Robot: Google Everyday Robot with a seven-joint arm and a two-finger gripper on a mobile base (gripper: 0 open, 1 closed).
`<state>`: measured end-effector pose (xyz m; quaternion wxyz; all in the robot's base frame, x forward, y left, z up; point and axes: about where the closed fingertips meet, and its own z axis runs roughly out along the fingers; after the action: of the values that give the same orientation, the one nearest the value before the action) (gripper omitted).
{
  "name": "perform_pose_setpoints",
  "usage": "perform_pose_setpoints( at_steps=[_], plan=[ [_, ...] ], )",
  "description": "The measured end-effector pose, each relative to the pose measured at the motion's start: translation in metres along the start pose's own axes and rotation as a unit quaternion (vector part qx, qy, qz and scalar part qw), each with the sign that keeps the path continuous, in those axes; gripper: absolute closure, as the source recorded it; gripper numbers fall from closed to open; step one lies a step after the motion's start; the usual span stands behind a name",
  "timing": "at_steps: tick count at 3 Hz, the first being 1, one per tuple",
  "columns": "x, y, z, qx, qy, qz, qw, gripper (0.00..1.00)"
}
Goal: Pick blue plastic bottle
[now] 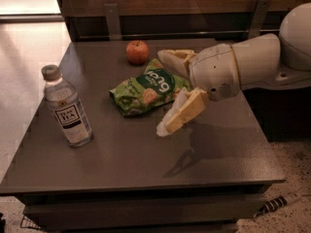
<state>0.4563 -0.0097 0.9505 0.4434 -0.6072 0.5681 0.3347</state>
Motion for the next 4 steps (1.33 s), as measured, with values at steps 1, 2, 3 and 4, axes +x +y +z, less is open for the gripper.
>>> perform_pose_setpoints(
  at_steps=[1,2,3,4],
  plan=[
    [-0.01,0.001,0.007,-0.003,-0.017,0.039,0.9991,0.0],
    [-0.011,0.001,0.008,-0.004,-0.019,0.043,0.9989,0.0],
    [-0.017,-0.015,0.034,0.007,-0.033,0.002,0.9994,0.0],
    [-0.028,-0.032,0.074,0.009,-0.057,-0.035,0.9977,0.0]
  ],
)
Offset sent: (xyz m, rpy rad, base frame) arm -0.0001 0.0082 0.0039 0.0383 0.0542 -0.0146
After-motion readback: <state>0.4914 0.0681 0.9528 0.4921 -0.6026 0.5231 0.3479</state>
